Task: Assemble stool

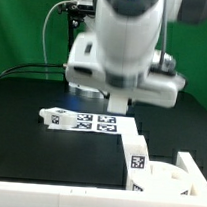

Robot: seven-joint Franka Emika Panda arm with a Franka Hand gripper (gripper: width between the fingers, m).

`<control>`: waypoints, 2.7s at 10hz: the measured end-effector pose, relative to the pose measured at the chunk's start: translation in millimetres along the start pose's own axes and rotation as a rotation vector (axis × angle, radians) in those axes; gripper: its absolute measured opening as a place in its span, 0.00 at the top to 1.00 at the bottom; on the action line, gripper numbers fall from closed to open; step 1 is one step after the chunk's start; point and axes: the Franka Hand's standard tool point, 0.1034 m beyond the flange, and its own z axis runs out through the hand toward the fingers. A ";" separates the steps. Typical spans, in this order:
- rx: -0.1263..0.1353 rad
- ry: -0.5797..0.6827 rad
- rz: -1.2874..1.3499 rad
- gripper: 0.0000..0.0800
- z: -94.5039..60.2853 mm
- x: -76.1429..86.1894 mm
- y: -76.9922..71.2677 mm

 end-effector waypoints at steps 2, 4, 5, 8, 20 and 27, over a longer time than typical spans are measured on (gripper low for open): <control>0.020 0.109 -0.010 0.58 -0.2 -0.4 -4.3; 0.052 0.284 -0.015 0.58 -41.7 -2.0 -35.0; 0.060 0.420 -0.055 0.58 -71.3 2.6 -49.3; 0.098 0.642 -0.084 0.58 -75.9 7.2 -56.5; -0.106 0.992 -0.388 0.58 -140.1 101.5 -99.2; -0.103 0.976 -0.383 0.58 -103.5 111.4 -112.1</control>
Offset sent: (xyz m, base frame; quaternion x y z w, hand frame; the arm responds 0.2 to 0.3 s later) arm 0.0519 0.0703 0.0681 0.0785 0.1911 0.0263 0.9781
